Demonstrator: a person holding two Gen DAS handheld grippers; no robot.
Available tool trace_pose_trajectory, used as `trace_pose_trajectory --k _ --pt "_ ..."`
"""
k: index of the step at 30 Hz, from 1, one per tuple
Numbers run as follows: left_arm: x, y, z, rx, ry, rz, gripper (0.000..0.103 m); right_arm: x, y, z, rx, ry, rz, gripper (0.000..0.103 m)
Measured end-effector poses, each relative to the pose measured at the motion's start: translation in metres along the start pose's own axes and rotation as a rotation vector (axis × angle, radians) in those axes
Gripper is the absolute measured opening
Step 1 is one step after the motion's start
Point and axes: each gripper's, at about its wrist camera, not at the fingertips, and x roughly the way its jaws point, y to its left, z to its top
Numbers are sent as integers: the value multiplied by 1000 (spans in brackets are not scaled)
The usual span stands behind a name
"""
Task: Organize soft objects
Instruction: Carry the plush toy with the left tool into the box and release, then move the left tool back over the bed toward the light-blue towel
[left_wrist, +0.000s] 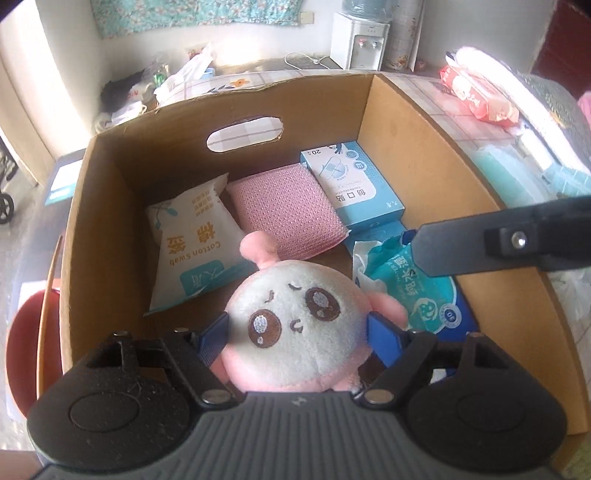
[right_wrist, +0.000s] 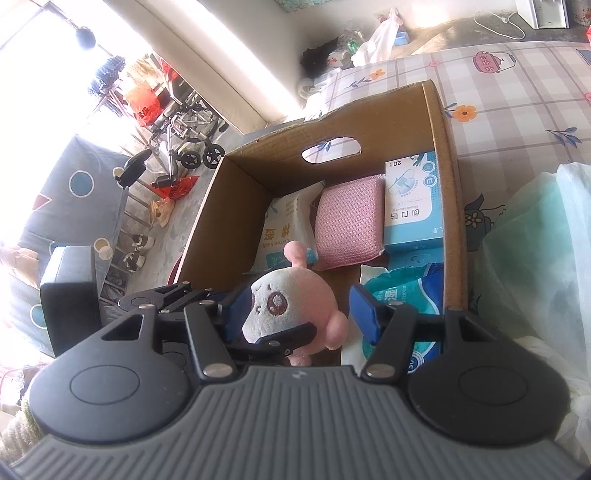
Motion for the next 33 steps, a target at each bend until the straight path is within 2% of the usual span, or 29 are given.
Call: trace_pose_trajectory --k 3,11,19,26,33 --pt "9 -6 -1 75 26 16 81 1 -2 -1 5 5 -3 59" --pt "15 -6 -2 108 30 2 84 4 -7 0 12 12 -11 59" --pt "13 6 6 -30 67 -20 87 0 -7 -3 8 3 0 59" --pt "-11 19 8 -181 10 -92 87 -22 -11 -6 -3 -56 19 60" --pt "-42 4 8 -239 -56 -138 87 -64 -24 -20 13 -174 30 60"
